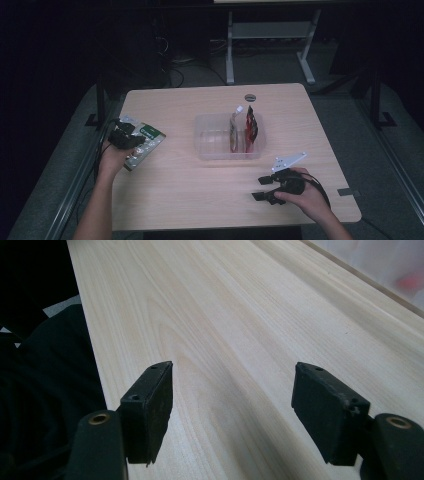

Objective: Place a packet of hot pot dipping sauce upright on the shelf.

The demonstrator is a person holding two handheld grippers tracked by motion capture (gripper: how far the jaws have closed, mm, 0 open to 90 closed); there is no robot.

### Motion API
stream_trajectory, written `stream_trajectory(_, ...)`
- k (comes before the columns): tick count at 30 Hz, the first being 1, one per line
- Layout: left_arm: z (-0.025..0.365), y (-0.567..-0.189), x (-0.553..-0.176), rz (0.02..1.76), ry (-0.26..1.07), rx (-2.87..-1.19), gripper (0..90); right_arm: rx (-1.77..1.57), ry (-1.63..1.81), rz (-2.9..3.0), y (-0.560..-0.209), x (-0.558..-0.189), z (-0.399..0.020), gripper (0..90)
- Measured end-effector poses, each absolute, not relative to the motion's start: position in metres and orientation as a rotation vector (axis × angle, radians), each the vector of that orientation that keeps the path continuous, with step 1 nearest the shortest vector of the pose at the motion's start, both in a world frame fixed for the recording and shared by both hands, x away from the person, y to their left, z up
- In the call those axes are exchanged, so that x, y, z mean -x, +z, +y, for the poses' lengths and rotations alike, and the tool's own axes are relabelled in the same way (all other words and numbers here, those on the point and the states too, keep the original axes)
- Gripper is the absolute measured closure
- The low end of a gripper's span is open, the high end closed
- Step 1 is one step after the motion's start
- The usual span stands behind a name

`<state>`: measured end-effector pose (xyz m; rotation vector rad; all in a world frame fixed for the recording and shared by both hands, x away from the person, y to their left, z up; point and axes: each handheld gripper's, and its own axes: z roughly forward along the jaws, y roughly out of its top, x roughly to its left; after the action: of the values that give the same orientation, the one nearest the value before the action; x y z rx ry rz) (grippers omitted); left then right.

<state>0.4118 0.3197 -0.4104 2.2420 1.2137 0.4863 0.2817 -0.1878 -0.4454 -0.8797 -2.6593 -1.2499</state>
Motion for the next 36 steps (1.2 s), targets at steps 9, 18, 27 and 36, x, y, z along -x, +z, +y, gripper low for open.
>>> stream_trajectory(9,0.355,-0.416,-0.432,1.411,0.578,-2.17,89.8,0.893,-1.238,-2.659,-0.446,-0.283,-0.19,32.7)
stream_trajectory(18,0.379,-0.428,-0.439,1.525,0.598,-2.134,89.8,0.882,-1.215,-2.669,-0.447,-0.283,-0.189,32.8)
stream_trajectory(27,0.378,-0.44,-0.444,1.553,0.586,-2.168,89.8,0.879,-1.208,-2.666,-0.448,-0.282,-0.188,32.9)
stream_trajectory(36,0.362,-0.437,-0.438,1.462,0.576,-2.231,89.8,0.876,-1.199,-2.674,-0.448,-0.282,-0.188,33.1)
